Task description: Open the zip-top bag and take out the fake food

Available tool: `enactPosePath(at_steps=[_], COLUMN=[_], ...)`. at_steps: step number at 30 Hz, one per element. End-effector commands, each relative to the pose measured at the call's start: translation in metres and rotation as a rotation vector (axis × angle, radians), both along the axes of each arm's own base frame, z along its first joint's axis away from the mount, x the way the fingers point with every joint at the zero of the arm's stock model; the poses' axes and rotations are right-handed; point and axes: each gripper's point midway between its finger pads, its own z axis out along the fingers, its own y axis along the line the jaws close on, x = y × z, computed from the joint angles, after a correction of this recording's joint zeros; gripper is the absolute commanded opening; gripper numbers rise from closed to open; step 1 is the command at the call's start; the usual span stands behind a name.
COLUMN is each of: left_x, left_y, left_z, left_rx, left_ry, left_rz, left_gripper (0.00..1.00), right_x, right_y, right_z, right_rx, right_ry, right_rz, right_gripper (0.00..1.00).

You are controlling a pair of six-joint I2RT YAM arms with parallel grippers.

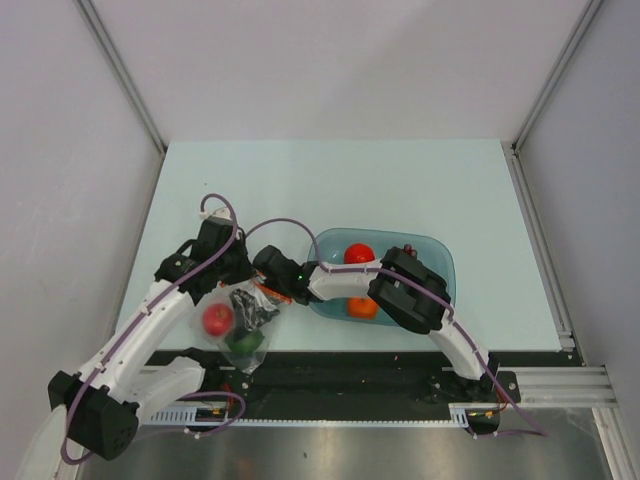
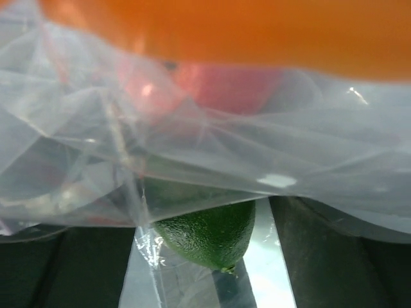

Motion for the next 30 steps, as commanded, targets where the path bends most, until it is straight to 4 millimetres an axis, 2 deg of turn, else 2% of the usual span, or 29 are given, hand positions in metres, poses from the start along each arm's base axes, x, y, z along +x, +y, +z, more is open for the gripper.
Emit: enactPosePath(at_steps=[1,4,5,6,7,8,11,12,14,15,19,21,22,25,26,28,29,30], left_x=[0.008,0.011,0.012,0.012,0.014,0.014,0.017,0.018,0.020,0.020,0.024,0.026,0.027,0.028,0.029,0.030,0.031,0.032], left_y=[0.021,0.022,0.024,0.025,0.028,0.028,0.033,0.034,0.038,0.040,0.044,0.043,0.043,0.029,0.024,0.013,0.011,0.005], left_z=[-0.007,0.003,0.007,0.009,0.012,0.016,0.025,0.027,0.030,0.032,0.042,0.046,0.048,0.044,0.044,0.044,0.045,0.045], left_rx=[0.075,0.074,0.075,0.081,0.091,0.088,0.108,0.114,0.134,0.139,0.164,0.170,0.170,0.136,0.117,0.069,0.058,0.039], left_ry=[-0.012,-0.046,-0.055,-0.062,-0.075,-0.091,-0.127,-0.134,-0.157,-0.172,-0.246,-0.270,-0.275,-0.270,-0.275,-0.284,-0.284,-0.276], left_rz=[0.084,0.092,0.098,0.101,0.110,0.107,0.119,0.122,0.117,0.120,0.098,0.082,0.078,0.006,-0.013,-0.050,-0.050,-0.065], left_gripper=[0.00,0.00,0.00,0.00,0.01,0.00,0.00,0.00,0.00,0.00,0.00,0.00,0.00,0.00,0.00,0.00,0.00,0.00], right_x=[-0.002,0.006,0.014,0.020,0.024,0.040,0.066,0.086,0.105,0.120,0.151,0.155,0.160,0.163,0.165,0.166,0.168,0.168], right_y=[-0.043,-0.039,-0.038,-0.035,-0.034,-0.035,-0.032,-0.037,-0.038,-0.045,-0.045,-0.046,-0.042,-0.034,-0.029,-0.023,-0.020,-0.019], right_z=[-0.089,-0.084,-0.079,-0.073,-0.069,-0.060,-0.031,-0.024,0.001,0.008,0.042,0.045,0.056,0.073,0.086,0.086,0.096,0.096], right_rx=[-0.295,-0.274,-0.259,-0.241,-0.227,-0.208,-0.135,-0.121,-0.078,-0.080,-0.053,-0.080,-0.062,-0.027,-0.009,-0.027,-0.044,-0.060], right_ry=[-0.131,-0.124,-0.110,-0.092,-0.076,-0.067,-0.050,-0.044,-0.040,-0.035,-0.064,-0.064,-0.067,-0.061,-0.064,-0.068,-0.062,-0.055], right_rz=[-0.047,-0.076,-0.096,-0.121,-0.132,-0.170,-0.227,-0.266,-0.302,-0.330,-0.382,-0.402,-0.413,-0.432,-0.440,-0.441,-0.453,-0.465], right_gripper=[0.79,0.62,0.55,0.42,0.38,0.35,0.27,0.23,0.17,0.12,0.07,0.06,0.05,0.03,0.03,0.01,0.00,0.00])
